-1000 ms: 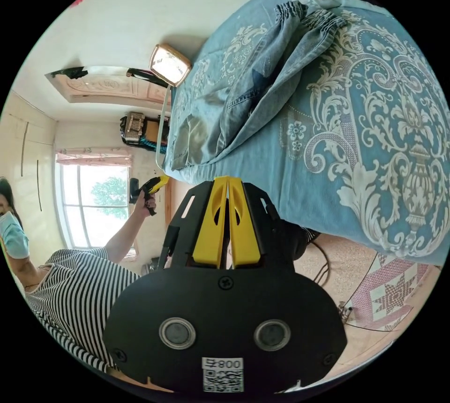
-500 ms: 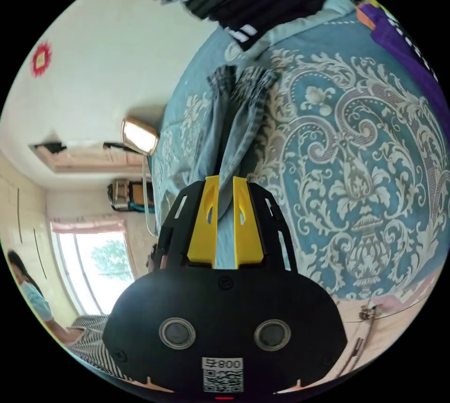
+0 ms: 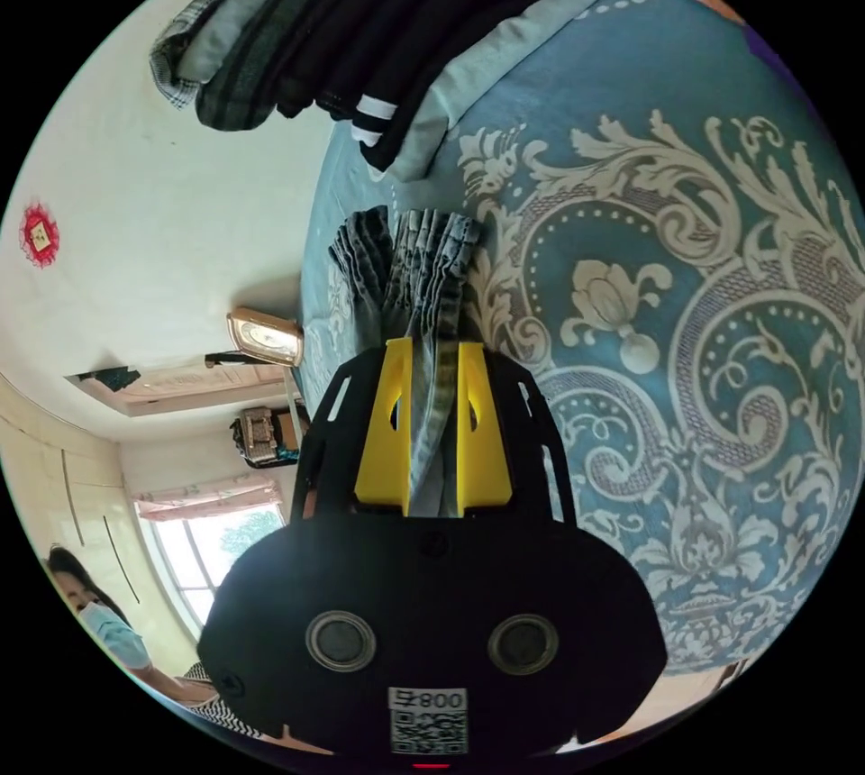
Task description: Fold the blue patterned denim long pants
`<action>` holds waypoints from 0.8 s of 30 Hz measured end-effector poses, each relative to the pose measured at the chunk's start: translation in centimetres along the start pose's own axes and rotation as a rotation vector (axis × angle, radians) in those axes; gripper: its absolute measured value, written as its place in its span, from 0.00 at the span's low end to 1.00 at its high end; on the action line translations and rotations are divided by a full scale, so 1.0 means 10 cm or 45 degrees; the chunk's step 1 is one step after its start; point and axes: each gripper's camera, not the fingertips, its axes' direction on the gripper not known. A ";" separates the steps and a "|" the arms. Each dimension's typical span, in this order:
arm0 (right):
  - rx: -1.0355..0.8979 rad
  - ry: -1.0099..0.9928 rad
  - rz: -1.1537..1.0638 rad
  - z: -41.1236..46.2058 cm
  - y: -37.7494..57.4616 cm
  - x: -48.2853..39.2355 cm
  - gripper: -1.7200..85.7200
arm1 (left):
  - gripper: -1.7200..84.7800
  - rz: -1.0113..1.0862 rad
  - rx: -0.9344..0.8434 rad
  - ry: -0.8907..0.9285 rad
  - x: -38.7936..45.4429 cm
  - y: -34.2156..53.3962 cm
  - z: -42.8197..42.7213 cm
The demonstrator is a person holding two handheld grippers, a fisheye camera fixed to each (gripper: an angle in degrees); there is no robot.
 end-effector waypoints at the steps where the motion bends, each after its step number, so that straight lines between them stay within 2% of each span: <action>1: -0.005 -0.011 -0.007 0.00 0.02 -0.02 0.08 | 0.12 0.002 0.003 0.003 -0.02 0.03 0.03; 8: 0.065 0.047 -0.096 -0.64 0.39 -0.27 0.04 | 0.08 0.199 0.038 -0.031 0.16 0.36 0.13; 14: 0.131 0.053 -0.212 -1.63 1.37 -0.31 0.03 | 0.08 0.316 0.038 -0.048 0.30 0.64 0.06; 18: 0.165 0.077 -0.137 -2.06 2.08 0.05 0.04 | 0.08 0.319 -0.010 -0.108 0.22 0.88 0.06; 21: 0.051 0.096 -0.004 -1.99 2.20 0.52 0.04 | 0.08 0.225 -0.039 -0.195 0.00 1.00 0.13; 24: 0.037 0.029 0.172 -1.94 2.18 0.80 0.06 | 0.09 0.152 0.009 -0.115 -0.15 1.14 0.16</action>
